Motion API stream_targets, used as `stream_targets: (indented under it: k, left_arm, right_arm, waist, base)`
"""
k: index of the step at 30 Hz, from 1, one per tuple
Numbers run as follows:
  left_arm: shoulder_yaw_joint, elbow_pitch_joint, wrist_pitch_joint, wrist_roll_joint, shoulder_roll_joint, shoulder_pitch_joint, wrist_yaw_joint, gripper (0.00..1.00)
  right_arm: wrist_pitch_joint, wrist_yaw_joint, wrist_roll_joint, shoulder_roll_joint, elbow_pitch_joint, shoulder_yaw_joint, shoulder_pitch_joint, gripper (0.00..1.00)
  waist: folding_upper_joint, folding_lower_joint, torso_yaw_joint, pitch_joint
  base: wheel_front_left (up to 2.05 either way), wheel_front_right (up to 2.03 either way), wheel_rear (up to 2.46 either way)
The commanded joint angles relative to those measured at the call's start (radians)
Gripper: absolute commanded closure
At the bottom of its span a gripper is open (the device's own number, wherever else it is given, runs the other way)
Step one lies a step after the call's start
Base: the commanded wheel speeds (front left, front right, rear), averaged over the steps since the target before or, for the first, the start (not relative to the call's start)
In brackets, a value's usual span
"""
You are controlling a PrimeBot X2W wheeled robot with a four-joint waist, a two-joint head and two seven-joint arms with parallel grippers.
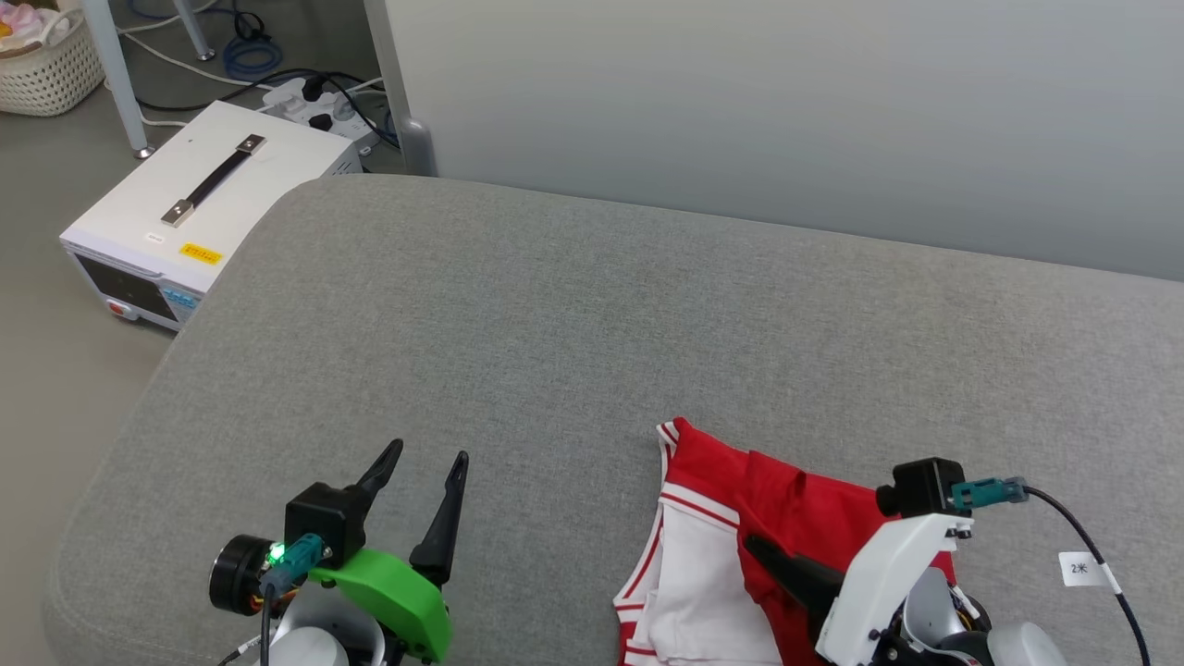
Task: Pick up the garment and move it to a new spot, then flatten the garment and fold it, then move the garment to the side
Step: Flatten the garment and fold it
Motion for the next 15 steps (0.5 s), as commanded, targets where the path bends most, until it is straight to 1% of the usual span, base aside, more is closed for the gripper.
stream_targets:
  k: [1,2,8,10,11,15]
  left_arm:
    - [0.004,0.002,-0.006,0.014,0.0,0.015,-0.007,0.0]
    - [0.005,0.004,-0.006,0.014,0.001,0.014,-0.009,0.0]
    - [0.003,0.007,-0.006,0.016,-0.004,0.012,-0.011,0.0]
    - [0.004,0.008,-0.006,0.016,-0.006,0.013,-0.012,0.0]
    - [0.004,0.009,-0.006,0.017,-0.007,0.013,-0.012,0.0]
    - [0.007,0.01,-0.006,0.018,-0.009,0.015,-0.013,0.0]
  right_arm:
    - [-0.025,0.0,0.008,0.0,0.025,0.013,-0.03,1.0]
    - [-0.08,0.0,0.015,0.0,0.102,0.046,-0.07,1.0]
    - [-0.169,0.0,0.019,0.0,0.25,0.077,-0.14,1.0]
    - [-0.196,0.0,0.017,0.0,0.287,0.089,-0.161,0.02]
    - [-0.204,0.0,0.027,0.0,0.302,0.102,-0.169,0.0]
    - [-0.22,0.0,0.102,0.0,0.318,0.165,-0.188,0.0]
  waist:
    - [0.0,0.0,0.008,-0.002]
    - [0.0,0.0,0.016,0.0]
    - [0.0,0.0,0.03,0.005]
    - [0.0,0.0,0.033,0.007]
    - [0.0,0.0,0.034,0.008]
    - [0.0,0.0,0.035,0.005]
  base:
    - [0.0,0.0,0.0]
    - [0.0,0.0,0.0]
    - [0.0,0.0,0.0]
    - [0.0,0.0,0.0]
    - [0.0,0.0,0.0]
    - [0.0,0.0,0.0]
